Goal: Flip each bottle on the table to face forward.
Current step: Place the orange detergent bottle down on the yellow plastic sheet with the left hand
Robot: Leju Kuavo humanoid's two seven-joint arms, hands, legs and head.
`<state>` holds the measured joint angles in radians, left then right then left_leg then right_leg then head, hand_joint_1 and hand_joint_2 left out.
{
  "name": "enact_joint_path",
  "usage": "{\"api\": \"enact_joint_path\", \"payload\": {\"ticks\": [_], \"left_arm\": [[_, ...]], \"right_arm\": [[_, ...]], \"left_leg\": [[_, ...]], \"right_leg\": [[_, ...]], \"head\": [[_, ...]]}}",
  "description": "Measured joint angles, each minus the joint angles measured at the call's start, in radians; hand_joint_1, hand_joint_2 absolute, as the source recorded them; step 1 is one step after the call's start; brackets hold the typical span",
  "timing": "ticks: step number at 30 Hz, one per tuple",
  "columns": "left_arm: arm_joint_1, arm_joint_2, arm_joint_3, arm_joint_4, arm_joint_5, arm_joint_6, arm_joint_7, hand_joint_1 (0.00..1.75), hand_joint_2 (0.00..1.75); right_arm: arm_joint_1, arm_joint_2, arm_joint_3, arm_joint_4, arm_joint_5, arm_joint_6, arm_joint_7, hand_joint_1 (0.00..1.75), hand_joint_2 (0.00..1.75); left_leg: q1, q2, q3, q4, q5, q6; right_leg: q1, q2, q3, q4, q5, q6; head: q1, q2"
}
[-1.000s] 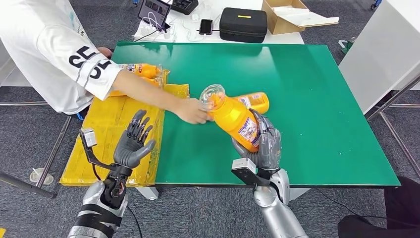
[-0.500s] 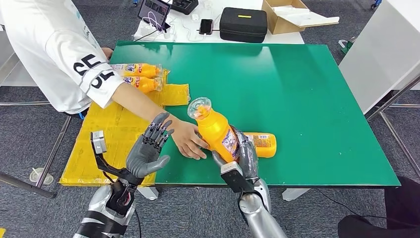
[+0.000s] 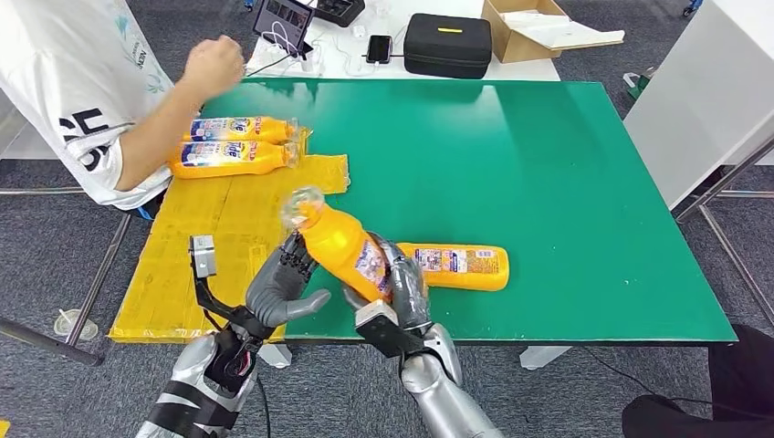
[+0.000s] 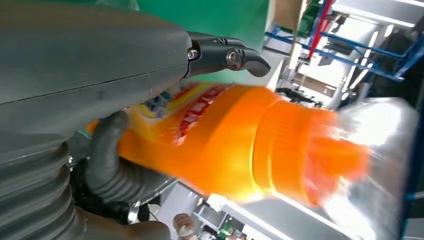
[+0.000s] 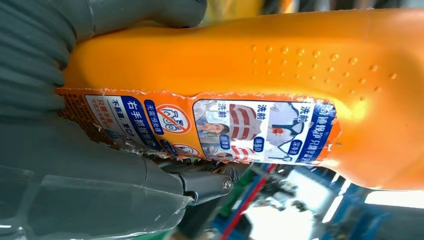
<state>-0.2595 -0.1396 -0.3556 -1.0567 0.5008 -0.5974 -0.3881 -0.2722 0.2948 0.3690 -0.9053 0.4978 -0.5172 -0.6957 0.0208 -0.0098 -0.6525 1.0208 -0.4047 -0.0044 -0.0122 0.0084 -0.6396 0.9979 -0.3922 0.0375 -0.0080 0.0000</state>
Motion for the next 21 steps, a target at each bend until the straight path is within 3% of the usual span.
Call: {"api": "enact_joint_path", "payload": {"ticks": [8,21], "left_arm": [[-0.057,0.0,-0.012,0.101,0.033,0.014,0.018,0.0,1.75],[-0.054,0.001,0.007,0.146,0.139,-0.029,0.054,0.0,1.75]], "right_arm": [[-0.044,0.033,0.093,0.097,0.064,-0.063,0.019,1.75,1.75],[-0.096,0.05,0.139,0.232,0.053,-0.041,0.05,1.75,1.75]], "left_leg": [[0.0,0.0,0.0,0.0,0.0,0.0],[0.0,0.0,0.0,0.0,0.0,0.0]], "right_leg": [[0.0,0.0,0.0,0.0,0.0,0.0],[0.0,0.0,-0.001,0.0,0.0,0.0]], "head": [[0.0,0.0],[0.0,0.0]]}}
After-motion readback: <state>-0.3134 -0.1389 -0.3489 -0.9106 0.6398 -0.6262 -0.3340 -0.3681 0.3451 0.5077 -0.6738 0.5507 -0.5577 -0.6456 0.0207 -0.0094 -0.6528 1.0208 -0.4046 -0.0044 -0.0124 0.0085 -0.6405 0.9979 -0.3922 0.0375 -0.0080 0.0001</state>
